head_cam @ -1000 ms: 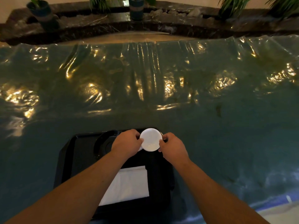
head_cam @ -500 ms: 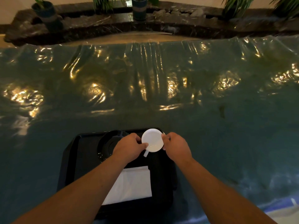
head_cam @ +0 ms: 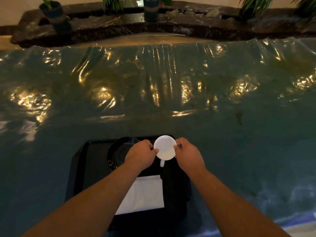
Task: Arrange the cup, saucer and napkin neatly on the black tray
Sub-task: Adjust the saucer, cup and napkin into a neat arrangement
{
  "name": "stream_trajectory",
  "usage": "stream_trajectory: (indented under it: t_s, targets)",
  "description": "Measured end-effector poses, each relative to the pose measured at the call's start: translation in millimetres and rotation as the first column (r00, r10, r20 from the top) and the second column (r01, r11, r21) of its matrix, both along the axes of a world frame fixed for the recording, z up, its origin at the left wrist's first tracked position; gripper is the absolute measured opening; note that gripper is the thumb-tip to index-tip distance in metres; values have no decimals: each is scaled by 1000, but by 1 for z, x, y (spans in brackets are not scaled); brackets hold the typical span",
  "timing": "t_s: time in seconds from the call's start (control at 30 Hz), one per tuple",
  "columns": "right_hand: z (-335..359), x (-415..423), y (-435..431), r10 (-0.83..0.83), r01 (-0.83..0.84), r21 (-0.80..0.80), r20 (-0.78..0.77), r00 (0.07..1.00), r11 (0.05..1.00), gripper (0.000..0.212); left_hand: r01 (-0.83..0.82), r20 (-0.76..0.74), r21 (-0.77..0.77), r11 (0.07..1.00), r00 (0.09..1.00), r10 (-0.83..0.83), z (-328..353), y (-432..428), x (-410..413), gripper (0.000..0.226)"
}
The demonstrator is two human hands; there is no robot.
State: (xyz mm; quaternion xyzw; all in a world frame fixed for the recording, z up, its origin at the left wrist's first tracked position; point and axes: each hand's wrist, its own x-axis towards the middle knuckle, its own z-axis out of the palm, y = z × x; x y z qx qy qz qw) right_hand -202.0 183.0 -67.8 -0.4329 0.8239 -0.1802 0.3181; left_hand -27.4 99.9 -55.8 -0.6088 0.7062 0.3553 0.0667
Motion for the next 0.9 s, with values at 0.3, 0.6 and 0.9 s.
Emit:
stream_trajectory:
  t_s: [0.3,0.6,0.9]
  targets:
    - [2,3,-5,50,-48,36,-40,998,998,38,-42,-28,23,999,999,43,-1,16,5,27]
    - [7,25,13,251,-272,-51,-249,935,961,83,150,158,-454,878,984,-86,1,25,63,62]
    - [2,36,8,247,-255,-12,-209,946,967,99,252,293,-161,954,936,-198,-9,28,95,90]
